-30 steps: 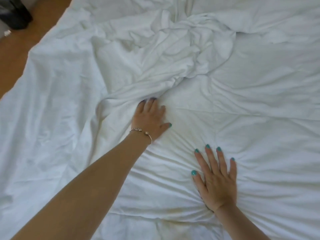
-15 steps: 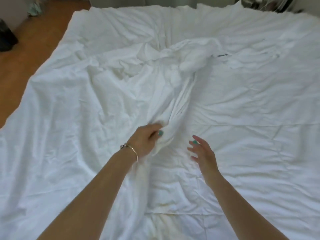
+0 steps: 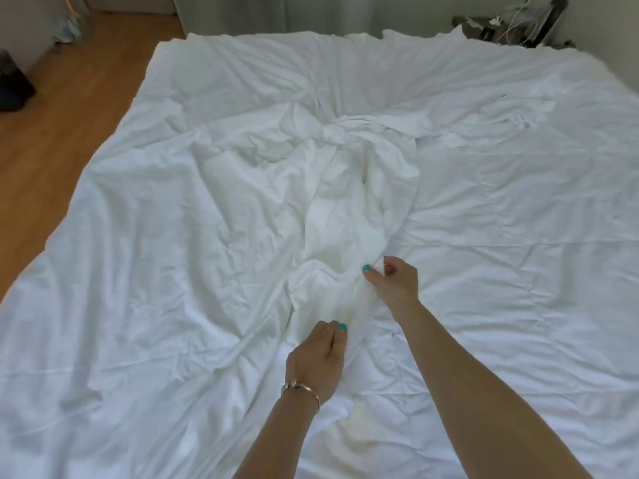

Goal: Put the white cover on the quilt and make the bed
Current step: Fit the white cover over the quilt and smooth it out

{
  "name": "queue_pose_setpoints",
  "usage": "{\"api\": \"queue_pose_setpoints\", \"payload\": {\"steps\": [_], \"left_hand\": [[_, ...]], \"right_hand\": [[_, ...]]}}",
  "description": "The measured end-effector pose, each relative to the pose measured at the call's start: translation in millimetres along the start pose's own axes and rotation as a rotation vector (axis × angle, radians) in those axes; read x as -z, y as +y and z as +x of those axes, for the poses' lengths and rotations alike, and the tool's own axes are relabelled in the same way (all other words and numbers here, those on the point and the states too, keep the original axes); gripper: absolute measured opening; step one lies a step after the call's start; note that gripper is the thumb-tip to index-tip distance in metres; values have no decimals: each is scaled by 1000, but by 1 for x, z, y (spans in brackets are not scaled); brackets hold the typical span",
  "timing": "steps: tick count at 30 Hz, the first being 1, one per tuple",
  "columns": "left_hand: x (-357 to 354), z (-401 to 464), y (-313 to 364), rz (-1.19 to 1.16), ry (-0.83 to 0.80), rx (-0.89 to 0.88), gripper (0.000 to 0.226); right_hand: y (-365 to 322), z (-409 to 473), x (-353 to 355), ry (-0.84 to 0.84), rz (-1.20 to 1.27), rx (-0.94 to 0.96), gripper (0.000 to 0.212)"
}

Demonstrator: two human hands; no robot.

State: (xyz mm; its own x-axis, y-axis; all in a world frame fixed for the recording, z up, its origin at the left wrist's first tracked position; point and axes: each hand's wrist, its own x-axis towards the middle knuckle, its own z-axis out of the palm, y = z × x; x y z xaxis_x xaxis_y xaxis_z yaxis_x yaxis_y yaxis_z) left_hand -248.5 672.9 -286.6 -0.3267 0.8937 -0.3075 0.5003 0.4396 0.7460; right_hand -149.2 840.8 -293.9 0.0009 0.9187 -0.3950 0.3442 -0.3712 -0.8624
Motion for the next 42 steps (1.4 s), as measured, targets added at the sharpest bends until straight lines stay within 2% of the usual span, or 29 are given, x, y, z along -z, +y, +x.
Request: {"api": "queue_pose_setpoints", "payload": {"steps": [3, 5, 6, 8, 10, 12, 14, 15, 17, 19, 20, 23, 25, 26, 27, 29, 30, 31, 33, 34, 35, 36, 38, 39, 40, 42], "left_hand": [[2, -9, 25, 250, -93, -36, 37], [-6, -17, 38, 214, -110, -111, 32], [-14, -21, 43, 153, -141, -160, 29], [-34, -34, 59, 83, -309, -218, 28], [-65, -48, 69, 248, -514, -233, 35], [-94, -57, 63, 518, -585, -241, 59], [-112, -60, 47, 618, -507, -175, 81], [-115, -61, 37, 612, -402, -157, 85], [-121, -71, 20, 507, -127, -208, 74], [-126, -86, 5, 480, 32, -277, 55], [-128, -94, 0, 519, -18, -251, 61], [-131, -112, -3, 706, -304, -90, 102], [-135, -115, 5, 884, -402, -95, 117], [-139, -114, 11, 936, -426, -108, 117], [-143, -114, 15, 975, -434, -123, 111], [-153, -116, 25, 1001, -375, -174, 88], [-160, -120, 27, 975, -316, -205, 77], [-167, -124, 27, 909, -256, -240, 68], [-179, -135, 26, 754, -162, -268, 66], [-182, -140, 25, 698, -130, -250, 70], [-184, -146, 25, 657, -107, -224, 74], [-186, -153, 25, 633, -80, -186, 78], [-184, -166, 23, 660, 6, -121, 80], [-179, -173, 22, 678, 45, -74, 79], [-174, -181, 19, 689, 101, -36, 74], [-165, -196, 3, 717, 183, 13, 57]], "right_hand": [[24, -55, 45, 249, -231, 132, 14], [61, -98, 83, 364, -301, 128, 14], [85, -119, 101, 353, -382, 104, 16], [125, -156, 135, 214, -593, 39, 19], [150, -176, 165, 143, -654, -32, 20], [153, -173, 187, 126, -577, -77, 25], [148, -159, 201, 6, -500, -118, 34], [145, -151, 204, -103, -380, -195, 47], [143, -138, 205, -342, -64, -395, 85], [147, -135, 202, -437, 25, -374, 109], [148, -135, 200, -414, 33, -298, 111], [148, -137, 214, -291, -139, 67, 98], [153, -127, 254, -109, -294, 263, 87], [158, -114, 282, 25, -321, 265, 81], [165, -98, 312, 131, -344, 168, 76], [173, -73, 357, 181, -461, -177, 70], [175, -72, 367, 174, -646, -266, 73], [178, -73, 368, 193, -821, -213, 76], [188, -86, 353, 225, -942, 228, 64], [190, -97, 340, 141, -937, 499, 55], [194, -108, 326, -20, -955, 722, 52], [198, -116, 312, -208, -1002, 867, 54], [206, -129, 287, -506, -1126, 981, 73], [210, -131, 276, -580, -1154, 995, 79], [210, -131, 268, -616, -1136, 985, 77], [198, -127, 260, -603, -1007, 871, 54]]}}
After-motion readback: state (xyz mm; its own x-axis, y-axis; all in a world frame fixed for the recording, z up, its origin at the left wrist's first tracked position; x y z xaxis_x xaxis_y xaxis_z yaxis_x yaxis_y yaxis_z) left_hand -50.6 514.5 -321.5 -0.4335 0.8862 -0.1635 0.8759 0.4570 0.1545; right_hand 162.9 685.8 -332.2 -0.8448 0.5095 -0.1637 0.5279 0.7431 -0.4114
